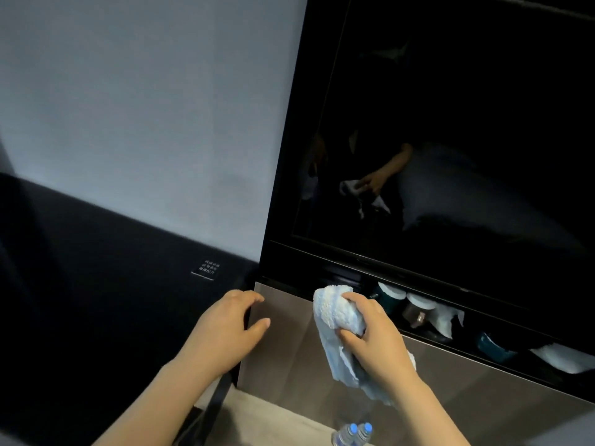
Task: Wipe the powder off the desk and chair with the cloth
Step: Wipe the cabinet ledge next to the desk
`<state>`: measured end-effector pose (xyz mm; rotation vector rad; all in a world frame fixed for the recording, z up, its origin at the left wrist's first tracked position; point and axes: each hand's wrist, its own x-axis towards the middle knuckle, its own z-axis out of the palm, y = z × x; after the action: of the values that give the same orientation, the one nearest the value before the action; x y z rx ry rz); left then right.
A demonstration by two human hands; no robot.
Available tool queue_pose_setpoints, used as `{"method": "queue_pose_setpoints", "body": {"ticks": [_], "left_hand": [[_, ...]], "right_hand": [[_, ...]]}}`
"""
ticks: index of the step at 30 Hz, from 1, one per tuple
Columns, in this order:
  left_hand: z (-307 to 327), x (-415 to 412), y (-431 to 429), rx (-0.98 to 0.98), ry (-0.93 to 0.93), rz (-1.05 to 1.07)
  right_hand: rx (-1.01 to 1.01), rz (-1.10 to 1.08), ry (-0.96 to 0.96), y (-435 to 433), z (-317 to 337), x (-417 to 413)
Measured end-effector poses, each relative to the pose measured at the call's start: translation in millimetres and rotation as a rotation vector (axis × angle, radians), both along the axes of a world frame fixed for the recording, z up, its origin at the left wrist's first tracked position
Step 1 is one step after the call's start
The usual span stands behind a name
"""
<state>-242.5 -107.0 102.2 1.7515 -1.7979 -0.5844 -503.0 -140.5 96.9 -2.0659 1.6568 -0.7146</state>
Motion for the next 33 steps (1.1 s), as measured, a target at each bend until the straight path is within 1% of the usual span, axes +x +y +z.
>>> {"method": "queue_pose_setpoints", "body": {"ticks": [6,10,15,19,21,23,24,25,26,27,28,29,30,31,32,33], "left_hand": [[-23,2,-73,0.068,-0.014,0.016],[-27,-6,-118,0.101,-0.030,0.071],[-40,-12,-158,0.162,-0.070,0.104],[-54,-11,-177,0.231,-0.035,0.185],[-59,-12,-181,0.258,-0.021,0.212],[-65,-14,-185,0.262,-0.048,0.216],[-67,-14,-186,0.269,-0.066,0.219],[-69,-14,-188,0.274,-0.080,0.226],[-70,-13,-189,0.287,-0.089,0.235],[-72,-12,-190,0.290,-0.094,0.245],[-74,-12,-192,0.303,-0.100,0.251],[-76,-12,-193,0.307,-0.104,0.255],[-77,-11,-193,0.321,-0.099,0.259],[-79,-11,-193,0.322,-0.090,0.263],[-80,-11,-193,0.330,-0.082,0.268],[-82,-11,-193,0.324,-0.082,0.269]], "right_hand": [[-0.008,0.059,0.081,-88,-32,3],[-0.034,0.161,0.178,-147,-61,-1],[0.007,0.231,0.232,-211,-97,-1],[-0.015,0.351,0.295,-236,-122,6],[-0.095,0.405,0.365,-240,-138,11],[-0.163,0.384,0.412,-247,-151,14],[-0.170,0.352,0.470,-252,-157,15],[-0.138,0.313,0.520,-258,-162,17],[-0.063,0.303,0.552,-263,-163,20],[0.088,0.336,0.515,-270,-163,21],[0.290,0.336,0.452,-276,-163,24],[0.343,0.388,0.536,-282,-165,25],[0.319,0.526,0.800,-285,-168,22],[0.233,0.594,1.141,-292,-167,21],[0.241,0.589,1.287,-299,-158,23],[0.371,0.531,1.136,-296,-158,23]]}}
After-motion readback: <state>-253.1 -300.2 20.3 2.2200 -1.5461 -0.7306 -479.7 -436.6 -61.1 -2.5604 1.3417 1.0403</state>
